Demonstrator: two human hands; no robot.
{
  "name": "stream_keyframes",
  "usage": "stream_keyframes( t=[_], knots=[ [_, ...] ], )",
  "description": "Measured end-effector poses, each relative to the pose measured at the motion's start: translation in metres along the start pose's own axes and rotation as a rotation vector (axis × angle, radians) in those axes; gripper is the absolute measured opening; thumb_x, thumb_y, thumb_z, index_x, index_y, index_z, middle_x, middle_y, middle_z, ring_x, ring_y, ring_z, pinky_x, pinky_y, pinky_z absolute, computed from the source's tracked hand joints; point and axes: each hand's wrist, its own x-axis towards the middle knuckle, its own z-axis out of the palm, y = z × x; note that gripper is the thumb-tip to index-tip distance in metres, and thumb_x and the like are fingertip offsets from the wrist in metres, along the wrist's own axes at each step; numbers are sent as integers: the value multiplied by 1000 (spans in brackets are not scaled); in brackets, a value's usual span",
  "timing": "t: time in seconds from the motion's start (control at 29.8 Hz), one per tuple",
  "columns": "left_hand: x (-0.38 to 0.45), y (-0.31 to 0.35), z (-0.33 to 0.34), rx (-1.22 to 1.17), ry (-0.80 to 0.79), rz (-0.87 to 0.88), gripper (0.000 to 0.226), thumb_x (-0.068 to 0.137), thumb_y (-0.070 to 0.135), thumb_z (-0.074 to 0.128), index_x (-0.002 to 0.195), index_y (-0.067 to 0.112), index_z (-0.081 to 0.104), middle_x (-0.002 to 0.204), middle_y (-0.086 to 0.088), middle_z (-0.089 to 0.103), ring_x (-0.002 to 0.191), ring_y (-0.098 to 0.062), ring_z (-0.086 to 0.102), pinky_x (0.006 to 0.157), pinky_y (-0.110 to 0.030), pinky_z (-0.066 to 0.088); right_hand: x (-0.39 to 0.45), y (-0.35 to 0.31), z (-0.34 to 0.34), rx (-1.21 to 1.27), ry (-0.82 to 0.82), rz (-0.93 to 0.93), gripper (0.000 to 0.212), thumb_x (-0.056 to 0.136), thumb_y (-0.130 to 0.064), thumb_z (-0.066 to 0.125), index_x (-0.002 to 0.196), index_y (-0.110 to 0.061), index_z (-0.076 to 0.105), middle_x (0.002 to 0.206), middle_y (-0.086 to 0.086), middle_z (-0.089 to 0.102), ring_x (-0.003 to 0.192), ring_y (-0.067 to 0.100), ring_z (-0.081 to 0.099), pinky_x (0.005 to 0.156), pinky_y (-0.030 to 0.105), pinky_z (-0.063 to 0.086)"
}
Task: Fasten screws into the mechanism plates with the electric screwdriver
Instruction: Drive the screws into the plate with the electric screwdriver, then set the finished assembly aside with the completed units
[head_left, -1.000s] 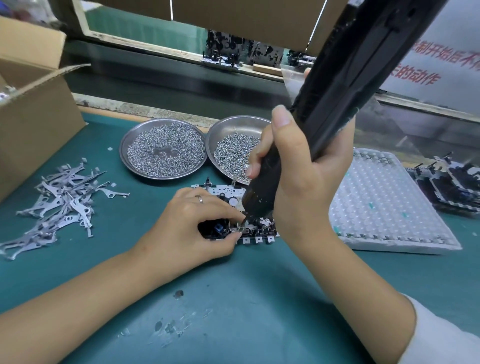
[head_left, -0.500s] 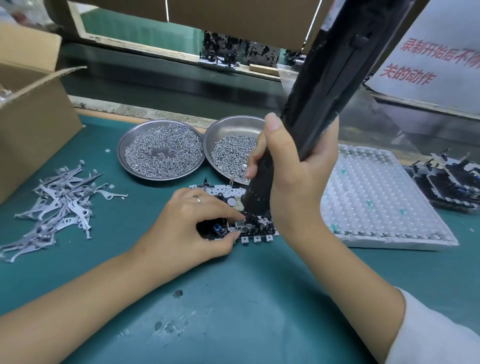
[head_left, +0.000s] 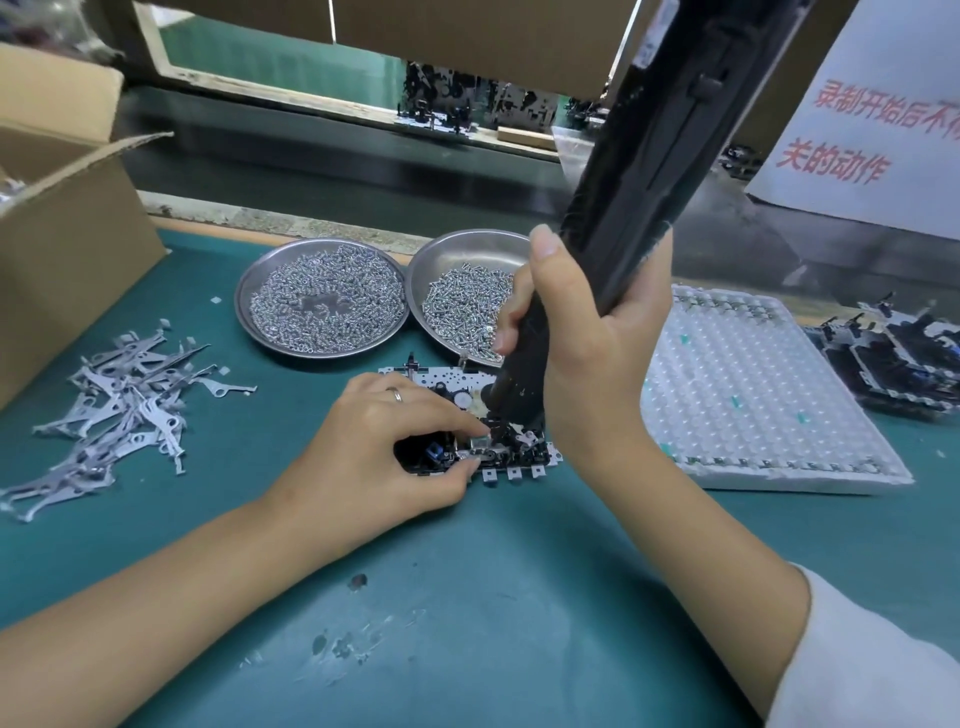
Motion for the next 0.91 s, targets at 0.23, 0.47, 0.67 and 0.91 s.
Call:
stream_keyframes(
  t=[0.23,0.47,0.67,0.91],
  knots=[
    [-2,0,1,22,11,3,22,64,25,74,85,20,77,80,12,70,82,-1,54,89,-41,43,-3,0,0,-5,-20,-7,21,86,-7,57,87,-16,37,53,8,45,34,19,44,41,24,37],
    [-1,-1,1,63,-4,43,23,66,28,73,88,21,77,82,14,70,84,-1,53,91,-38,38,-4,-1,-8,-51,-32,45,22,84,-22,66,91,-24,45,64,3,55,45,19,56,47,30,47],
    [-2,-2,0,88,-3,76,24,68,31,74,89,21,77,81,14,69,81,-1,53,92,-41,39,-30,15,-48,-405,-196,257,10,87,-36,61,96,-32,60,92,-2,66,81,11,61,76,22,48],
    [-1,-5,-1,75,-28,138,20,72,27,73,91,21,76,86,16,70,81,0,55,96,-41,37,-54,25,-58,-423,-150,369,37,94,1,50,115,-30,53,113,-16,61,100,-17,55,85,2,38]
  ],
)
